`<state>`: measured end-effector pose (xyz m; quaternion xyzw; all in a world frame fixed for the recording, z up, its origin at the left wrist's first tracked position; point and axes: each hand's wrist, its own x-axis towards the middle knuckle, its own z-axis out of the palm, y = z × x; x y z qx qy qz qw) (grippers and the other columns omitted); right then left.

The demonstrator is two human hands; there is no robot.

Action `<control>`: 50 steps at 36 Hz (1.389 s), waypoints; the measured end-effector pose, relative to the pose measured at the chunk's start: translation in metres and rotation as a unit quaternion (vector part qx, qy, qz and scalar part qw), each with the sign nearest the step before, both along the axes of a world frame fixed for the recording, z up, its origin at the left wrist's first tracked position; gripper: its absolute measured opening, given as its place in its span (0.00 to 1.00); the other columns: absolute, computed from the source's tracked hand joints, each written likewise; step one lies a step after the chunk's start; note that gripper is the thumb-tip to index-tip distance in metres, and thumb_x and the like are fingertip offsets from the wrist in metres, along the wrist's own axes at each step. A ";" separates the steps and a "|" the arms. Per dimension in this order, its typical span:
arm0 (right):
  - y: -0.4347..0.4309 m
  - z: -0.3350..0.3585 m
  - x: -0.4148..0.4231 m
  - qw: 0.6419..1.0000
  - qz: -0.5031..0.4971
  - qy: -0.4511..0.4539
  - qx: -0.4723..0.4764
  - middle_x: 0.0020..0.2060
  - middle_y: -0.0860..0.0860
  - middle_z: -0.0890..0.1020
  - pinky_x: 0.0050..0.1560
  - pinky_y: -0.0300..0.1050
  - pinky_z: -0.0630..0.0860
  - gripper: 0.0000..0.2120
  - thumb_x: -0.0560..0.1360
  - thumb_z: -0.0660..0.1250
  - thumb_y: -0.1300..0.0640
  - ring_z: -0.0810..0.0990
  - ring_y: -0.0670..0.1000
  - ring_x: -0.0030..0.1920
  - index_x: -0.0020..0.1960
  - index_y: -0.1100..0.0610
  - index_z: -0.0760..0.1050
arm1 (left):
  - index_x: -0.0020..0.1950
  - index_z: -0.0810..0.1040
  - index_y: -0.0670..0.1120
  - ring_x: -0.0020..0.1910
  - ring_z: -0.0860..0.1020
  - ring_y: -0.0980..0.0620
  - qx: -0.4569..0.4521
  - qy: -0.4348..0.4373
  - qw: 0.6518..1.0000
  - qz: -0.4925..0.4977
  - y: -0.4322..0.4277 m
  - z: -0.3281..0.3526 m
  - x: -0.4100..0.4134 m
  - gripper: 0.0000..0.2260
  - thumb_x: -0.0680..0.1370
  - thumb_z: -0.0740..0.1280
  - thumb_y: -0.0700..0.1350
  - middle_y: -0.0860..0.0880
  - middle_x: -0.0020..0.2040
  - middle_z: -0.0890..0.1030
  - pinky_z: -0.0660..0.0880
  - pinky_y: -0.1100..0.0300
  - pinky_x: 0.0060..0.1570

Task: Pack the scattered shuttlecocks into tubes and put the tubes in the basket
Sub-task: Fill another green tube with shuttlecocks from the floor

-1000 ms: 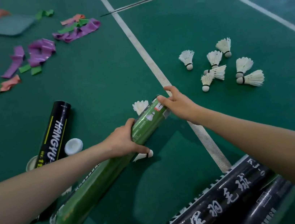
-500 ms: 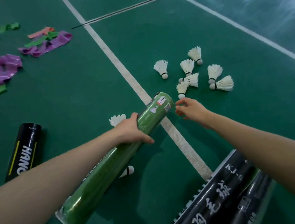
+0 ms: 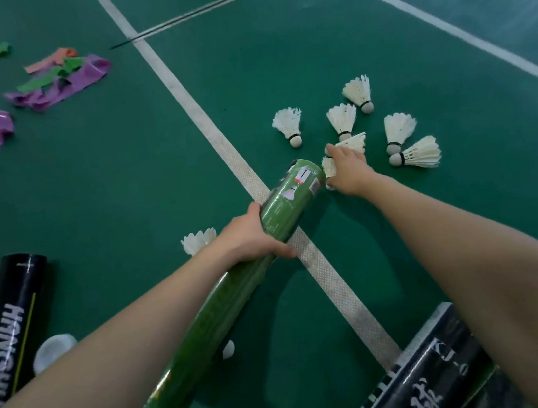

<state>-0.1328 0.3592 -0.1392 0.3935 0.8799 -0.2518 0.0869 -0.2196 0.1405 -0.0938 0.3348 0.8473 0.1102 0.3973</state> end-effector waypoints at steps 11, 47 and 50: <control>-0.012 -0.004 0.066 0.975 -0.148 0.161 -0.043 0.49 0.52 0.78 0.49 0.46 0.72 0.16 0.78 0.63 0.62 0.77 0.53 0.50 0.65 0.56 0.69 | 0.72 0.57 0.50 0.50 0.77 0.49 -0.019 -0.006 0.999 -0.043 -0.010 -0.010 0.024 0.44 0.64 0.78 0.58 0.50 0.56 0.74 0.77 0.55 0.49; -0.028 0.086 0.164 0.877 -0.107 0.270 -0.384 0.74 0.52 0.65 0.75 0.59 0.54 0.43 0.71 0.46 0.24 0.65 0.54 0.73 0.78 0.47 0.50 | 0.71 0.59 0.54 0.55 0.75 0.53 0.173 0.005 0.973 -0.154 0.006 0.021 0.100 0.43 0.63 0.78 0.59 0.54 0.58 0.75 0.75 0.54 0.56; -0.024 0.077 0.160 0.870 -0.171 0.304 -0.347 0.54 0.56 0.82 0.61 0.52 0.71 0.31 0.79 0.48 0.36 0.79 0.52 0.55 0.75 0.53 0.60 | 0.70 0.60 0.54 0.54 0.76 0.52 0.160 -0.008 0.977 -0.141 0.014 0.020 0.101 0.42 0.63 0.78 0.58 0.53 0.57 0.75 0.75 0.55 0.55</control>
